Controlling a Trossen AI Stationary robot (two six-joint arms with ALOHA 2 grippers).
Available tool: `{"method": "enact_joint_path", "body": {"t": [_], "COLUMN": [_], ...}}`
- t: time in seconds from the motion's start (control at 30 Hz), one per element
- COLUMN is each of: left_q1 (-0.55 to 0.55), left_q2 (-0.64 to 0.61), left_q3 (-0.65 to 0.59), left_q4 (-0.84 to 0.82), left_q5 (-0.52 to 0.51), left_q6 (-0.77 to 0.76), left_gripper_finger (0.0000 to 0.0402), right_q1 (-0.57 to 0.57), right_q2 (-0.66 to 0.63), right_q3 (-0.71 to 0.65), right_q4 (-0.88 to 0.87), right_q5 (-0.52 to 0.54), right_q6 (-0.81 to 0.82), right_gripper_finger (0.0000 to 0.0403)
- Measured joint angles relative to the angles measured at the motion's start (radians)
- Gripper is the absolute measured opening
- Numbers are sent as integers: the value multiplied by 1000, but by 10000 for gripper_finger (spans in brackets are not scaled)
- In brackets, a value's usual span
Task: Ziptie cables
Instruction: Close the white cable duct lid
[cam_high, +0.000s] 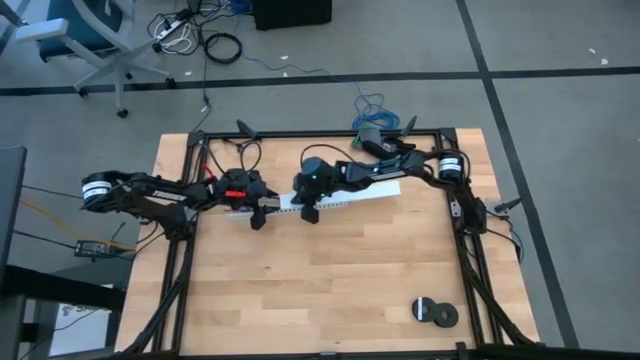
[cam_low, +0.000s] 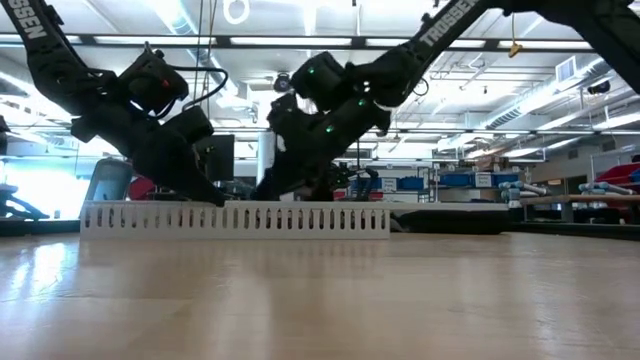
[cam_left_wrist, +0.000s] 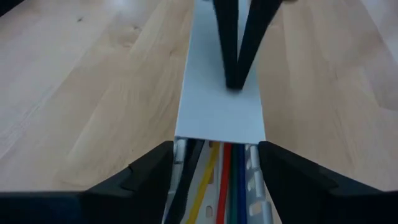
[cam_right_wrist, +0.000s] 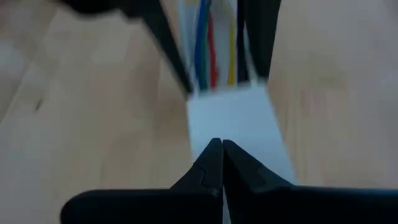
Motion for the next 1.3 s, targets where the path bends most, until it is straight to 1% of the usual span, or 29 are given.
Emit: {"method": "enact_joint_path", "body": {"t": [0.07, 0.13, 0.3, 0.43, 0.53, 0.7, 0.8, 0.97, 1.1, 1.3], "left_q1": [0, 0, 0, 0, 0, 0, 0, 0, 0, -1], "left_q2": [0, 0, 0, -1, -1, 0, -1, -41, -104, -231], "left_q3": [0, 1, 1, 1, 1, 2, 1, 1, 1, -4], "left_q4": [-1, 0, 1, 0, -7, -42, -20, -23, -98, -299], "left_q5": [-2, -4, -4, -3, -3, -3, -3, -6, -14, -36], "left_q6": [-1, -4, -20, -66, -86, -86, -83, -78, -59, -84], "left_gripper_finger": [243, 243, 243, 246, 257, 290, 307, 313, 308, 303], "right_q1": [3, 11, 35, 40, 40, 40, 40, 40, 40, 39], "right_q2": [7, -16, -117, -135, -144, -144, -144, -144, -144, -144], "right_q3": [0, -1, 2, 0, 0, 0, 0, 0, 0, 0], "right_q4": [73, 111, 99, 50, 48, 30, 28, 1, 1, -15], "right_q5": [-4, -1, 51, 59, 76, 80, 90, 101, 101, 101], "right_q6": [-12, -31, -93, -95, -95, -95, -95, -95, -94, -94], "right_gripper_finger": [0, 0, 0, 0, 0, 0, 0, 0, 0, 0]}}
